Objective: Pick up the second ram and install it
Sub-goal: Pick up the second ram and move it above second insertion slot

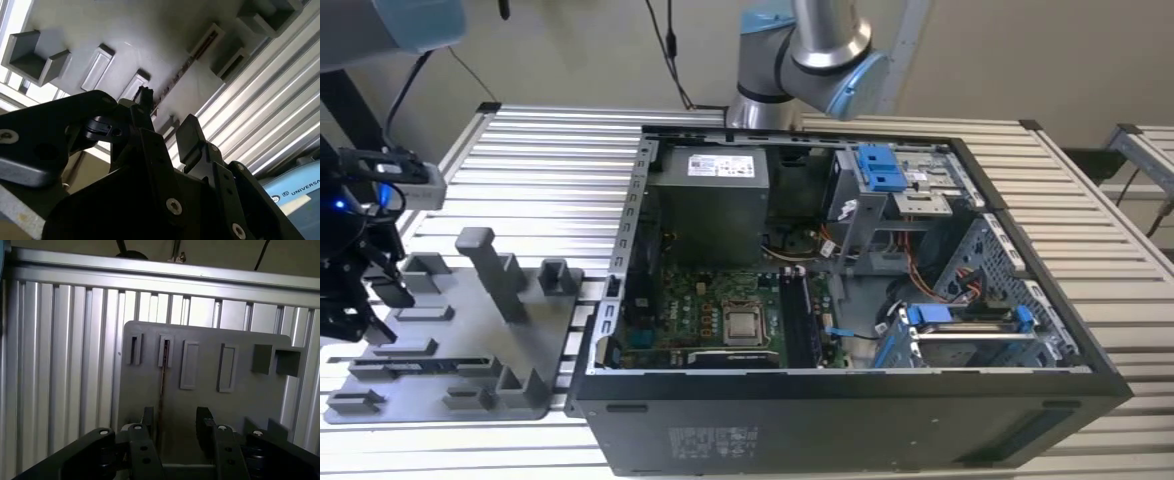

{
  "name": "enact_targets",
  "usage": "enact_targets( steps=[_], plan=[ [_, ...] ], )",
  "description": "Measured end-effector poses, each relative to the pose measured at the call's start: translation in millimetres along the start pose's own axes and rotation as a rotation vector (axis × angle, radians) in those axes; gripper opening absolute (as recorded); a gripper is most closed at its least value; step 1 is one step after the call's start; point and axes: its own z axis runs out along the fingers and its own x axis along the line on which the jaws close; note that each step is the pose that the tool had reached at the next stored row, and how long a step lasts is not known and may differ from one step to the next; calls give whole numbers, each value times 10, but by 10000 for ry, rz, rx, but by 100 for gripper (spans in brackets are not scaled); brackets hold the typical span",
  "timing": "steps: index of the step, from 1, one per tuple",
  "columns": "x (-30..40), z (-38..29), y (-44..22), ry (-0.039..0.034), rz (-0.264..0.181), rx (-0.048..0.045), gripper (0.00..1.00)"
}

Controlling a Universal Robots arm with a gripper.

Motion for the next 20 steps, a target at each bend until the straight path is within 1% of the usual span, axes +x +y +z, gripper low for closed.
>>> enact_targets(
  steps=[13, 20],
  plan=[
    [6, 194, -1, 0, -17, -1, 48],
    [36, 306, -1, 1, -22, -1, 48]
  ],
)
